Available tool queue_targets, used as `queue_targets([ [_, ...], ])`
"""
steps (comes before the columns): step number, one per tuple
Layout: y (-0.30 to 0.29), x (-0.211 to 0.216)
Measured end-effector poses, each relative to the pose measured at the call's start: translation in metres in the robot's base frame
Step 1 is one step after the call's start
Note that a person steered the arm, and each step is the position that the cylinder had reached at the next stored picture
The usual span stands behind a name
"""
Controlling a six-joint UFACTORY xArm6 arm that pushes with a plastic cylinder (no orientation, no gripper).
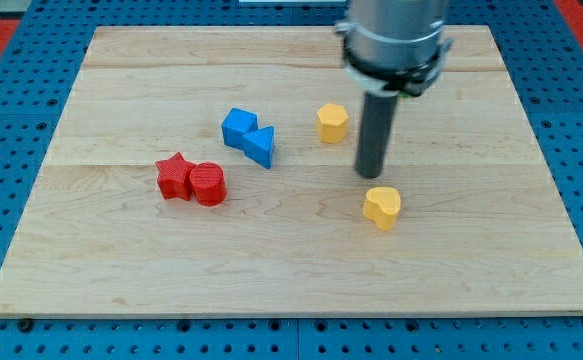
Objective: Move the yellow hexagon to the left of the yellow heart
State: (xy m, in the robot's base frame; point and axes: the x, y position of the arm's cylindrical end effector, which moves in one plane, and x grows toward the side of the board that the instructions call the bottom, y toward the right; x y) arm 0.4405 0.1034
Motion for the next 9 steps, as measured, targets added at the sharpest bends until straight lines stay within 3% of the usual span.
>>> queue_targets([
  [1, 0.017, -0.058],
  [2, -0.006, -0.101],
  [4, -0.098, -0.117],
  [6, -0.050, -0.088],
  [9, -0.033, -0.027],
])
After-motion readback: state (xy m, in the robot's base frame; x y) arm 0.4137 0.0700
